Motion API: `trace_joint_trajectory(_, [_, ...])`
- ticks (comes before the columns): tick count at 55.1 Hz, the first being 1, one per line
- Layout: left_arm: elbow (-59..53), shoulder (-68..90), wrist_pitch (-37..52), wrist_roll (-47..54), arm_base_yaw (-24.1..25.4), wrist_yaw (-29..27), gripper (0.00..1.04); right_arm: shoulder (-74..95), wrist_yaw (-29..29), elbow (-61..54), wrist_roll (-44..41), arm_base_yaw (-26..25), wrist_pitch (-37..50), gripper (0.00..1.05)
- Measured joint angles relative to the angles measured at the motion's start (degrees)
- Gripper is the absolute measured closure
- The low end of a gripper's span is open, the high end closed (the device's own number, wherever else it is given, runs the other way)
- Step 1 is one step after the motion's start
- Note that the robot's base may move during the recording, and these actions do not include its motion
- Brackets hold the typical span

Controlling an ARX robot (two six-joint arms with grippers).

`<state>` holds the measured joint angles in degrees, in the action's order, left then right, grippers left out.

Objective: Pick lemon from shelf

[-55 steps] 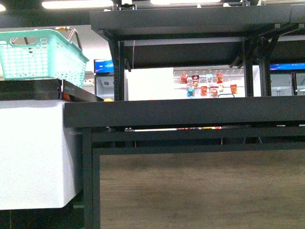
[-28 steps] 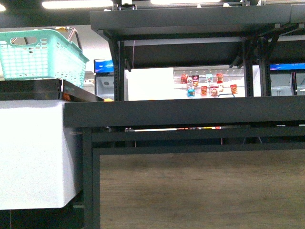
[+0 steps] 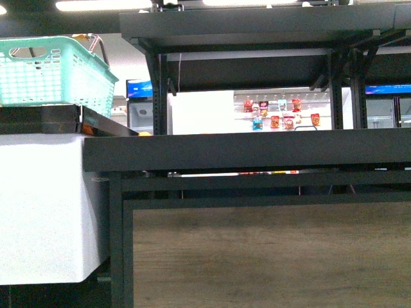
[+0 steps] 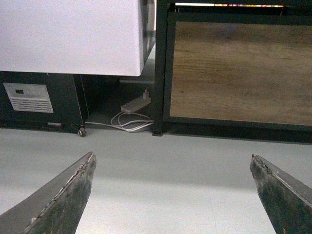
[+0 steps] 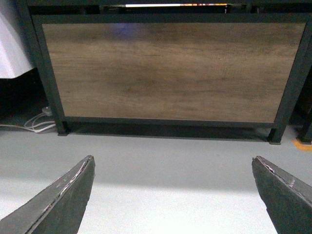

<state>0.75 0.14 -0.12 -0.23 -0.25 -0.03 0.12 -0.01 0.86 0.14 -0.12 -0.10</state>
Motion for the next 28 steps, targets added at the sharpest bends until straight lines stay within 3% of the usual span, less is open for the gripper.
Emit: trace_joint_trajectory(28, [0.00, 0.00, 0.00, 0.00, 0.00, 0.02, 0.08, 0.00, -0.02, 0.00, 0.00, 0.00, 0.00, 0.08])
